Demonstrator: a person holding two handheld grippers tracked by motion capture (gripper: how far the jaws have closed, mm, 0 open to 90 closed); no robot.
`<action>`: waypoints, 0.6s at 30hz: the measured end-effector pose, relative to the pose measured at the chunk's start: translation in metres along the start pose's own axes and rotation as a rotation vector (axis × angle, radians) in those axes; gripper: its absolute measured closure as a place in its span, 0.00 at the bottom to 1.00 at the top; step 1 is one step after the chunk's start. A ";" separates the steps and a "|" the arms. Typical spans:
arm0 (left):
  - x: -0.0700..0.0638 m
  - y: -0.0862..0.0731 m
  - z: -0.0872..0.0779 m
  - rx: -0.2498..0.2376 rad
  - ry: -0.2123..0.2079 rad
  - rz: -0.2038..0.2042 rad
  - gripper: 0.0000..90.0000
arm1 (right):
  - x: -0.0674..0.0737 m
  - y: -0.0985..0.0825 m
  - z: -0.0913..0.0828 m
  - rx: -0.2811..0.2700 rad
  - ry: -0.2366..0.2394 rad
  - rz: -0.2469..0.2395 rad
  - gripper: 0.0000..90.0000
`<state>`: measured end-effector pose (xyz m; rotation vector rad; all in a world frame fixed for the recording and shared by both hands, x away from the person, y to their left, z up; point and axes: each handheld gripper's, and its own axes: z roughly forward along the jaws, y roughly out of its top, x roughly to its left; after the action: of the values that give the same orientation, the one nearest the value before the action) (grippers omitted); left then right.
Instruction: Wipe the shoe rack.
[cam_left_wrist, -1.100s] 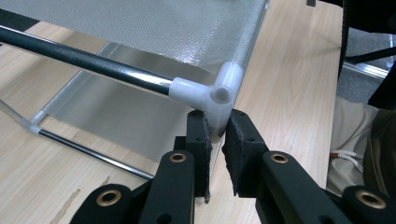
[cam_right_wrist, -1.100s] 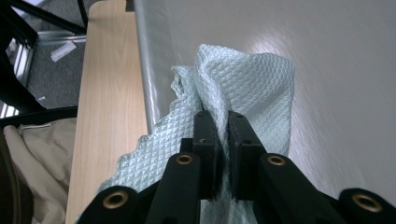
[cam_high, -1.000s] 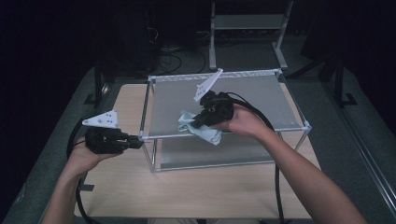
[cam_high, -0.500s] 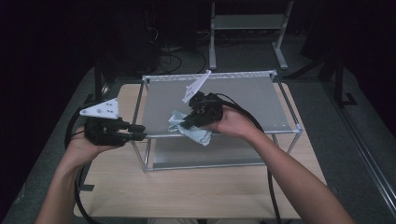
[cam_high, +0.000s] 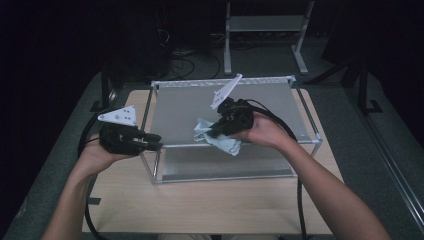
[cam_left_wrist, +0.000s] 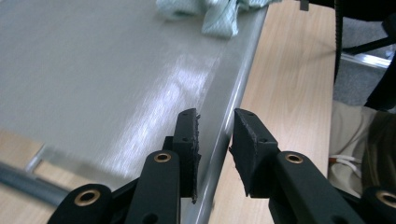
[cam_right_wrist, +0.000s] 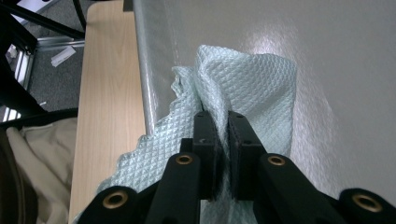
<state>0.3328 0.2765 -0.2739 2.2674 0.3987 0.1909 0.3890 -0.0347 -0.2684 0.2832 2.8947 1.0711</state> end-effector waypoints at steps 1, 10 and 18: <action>0.000 0.001 0.001 0.004 0.001 0.000 0.79 | 0.001 0.002 0.003 -0.004 0.001 -0.003 0.92; 0.005 -0.003 -0.004 0.010 0.019 -0.013 0.80 | -0.008 -0.030 -0.029 0.037 -0.012 0.033 0.92; 0.005 0.000 0.000 -0.002 0.014 -0.002 0.78 | -0.011 -0.032 -0.026 0.001 -0.013 0.055 0.92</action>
<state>0.3371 0.2782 -0.2735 2.2648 0.4079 0.2060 0.3924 -0.0774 -0.2696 0.3707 2.8921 1.0721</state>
